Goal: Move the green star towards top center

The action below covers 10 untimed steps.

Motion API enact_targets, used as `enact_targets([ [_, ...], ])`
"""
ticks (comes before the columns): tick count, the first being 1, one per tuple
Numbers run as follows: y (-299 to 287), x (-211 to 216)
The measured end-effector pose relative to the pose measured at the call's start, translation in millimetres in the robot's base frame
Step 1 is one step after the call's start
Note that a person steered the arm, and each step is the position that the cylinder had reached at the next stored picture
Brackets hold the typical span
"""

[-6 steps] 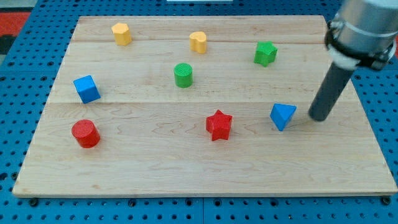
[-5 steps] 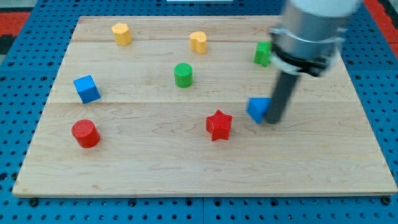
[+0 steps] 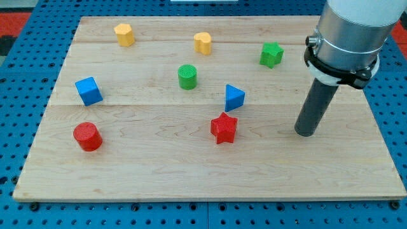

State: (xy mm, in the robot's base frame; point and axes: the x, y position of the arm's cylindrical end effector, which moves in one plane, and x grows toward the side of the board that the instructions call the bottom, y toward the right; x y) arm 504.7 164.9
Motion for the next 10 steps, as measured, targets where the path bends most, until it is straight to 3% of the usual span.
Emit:
enact_targets([
  [3,1,20],
  [5,35,-45],
  [6,84,-55],
  [7,115,-95],
  [10,39,-144],
])
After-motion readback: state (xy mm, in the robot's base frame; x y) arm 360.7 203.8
